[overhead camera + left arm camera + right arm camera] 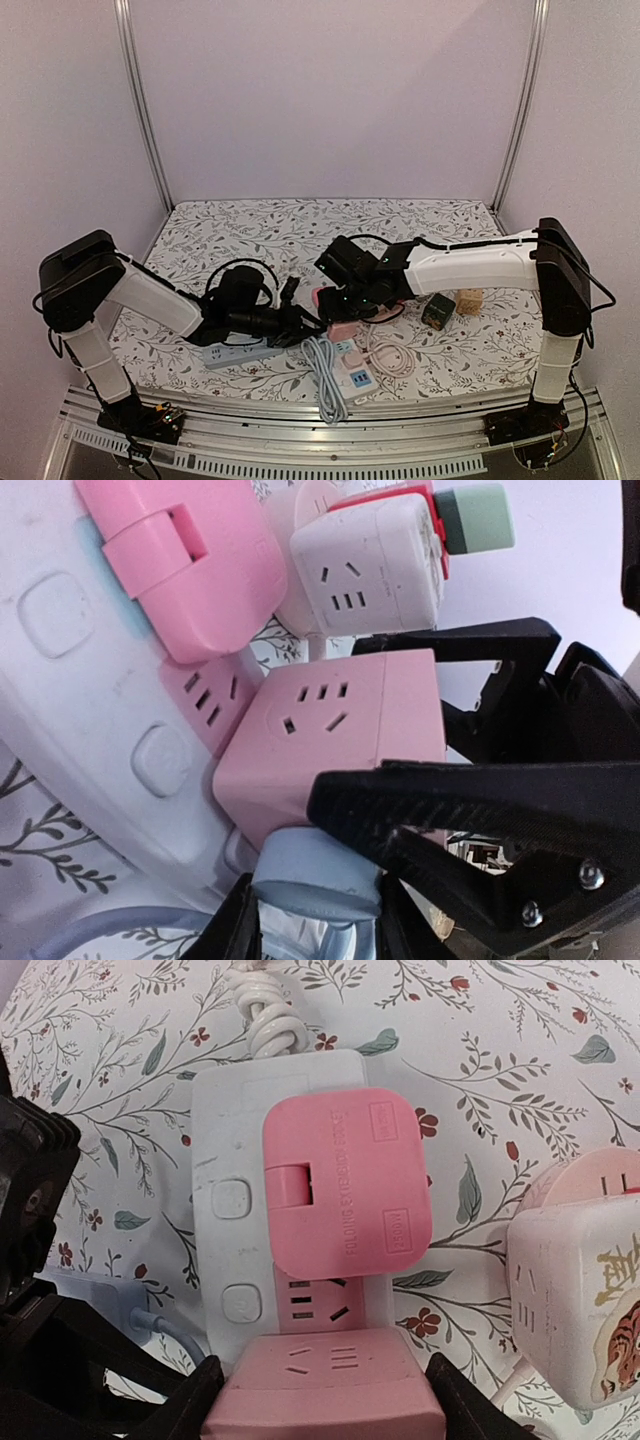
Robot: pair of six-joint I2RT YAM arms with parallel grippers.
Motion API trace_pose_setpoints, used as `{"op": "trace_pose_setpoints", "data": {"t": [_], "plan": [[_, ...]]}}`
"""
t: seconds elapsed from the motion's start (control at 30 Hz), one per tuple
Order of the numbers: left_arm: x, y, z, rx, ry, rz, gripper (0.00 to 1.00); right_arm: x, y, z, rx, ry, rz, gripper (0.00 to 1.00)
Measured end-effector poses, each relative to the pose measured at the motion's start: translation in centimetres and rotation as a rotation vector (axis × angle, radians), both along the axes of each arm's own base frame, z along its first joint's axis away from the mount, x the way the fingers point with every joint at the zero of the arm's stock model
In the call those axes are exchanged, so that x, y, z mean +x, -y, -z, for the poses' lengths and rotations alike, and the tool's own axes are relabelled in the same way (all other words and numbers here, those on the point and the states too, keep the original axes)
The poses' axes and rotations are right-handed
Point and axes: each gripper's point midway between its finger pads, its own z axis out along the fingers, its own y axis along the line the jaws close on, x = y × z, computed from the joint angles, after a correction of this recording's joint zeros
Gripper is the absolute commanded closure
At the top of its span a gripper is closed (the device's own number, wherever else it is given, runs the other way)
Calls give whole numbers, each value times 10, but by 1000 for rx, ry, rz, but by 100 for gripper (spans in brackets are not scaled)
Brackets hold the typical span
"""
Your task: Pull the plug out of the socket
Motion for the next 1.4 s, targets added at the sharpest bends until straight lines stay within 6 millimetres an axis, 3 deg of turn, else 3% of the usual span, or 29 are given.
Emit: {"op": "trace_pose_setpoints", "data": {"t": [0.3,0.87,1.4], "plan": [[-2,-4,0,-7,16,-5,93,0,0,-1,11,5,40,100],[-13,-4,-5,-15,-7,42,96,-14,-6,-7,59,50,-101,100],[-13,-6,-15,19,61,20,96,-10,4,-16,47,68,83,100]]}}
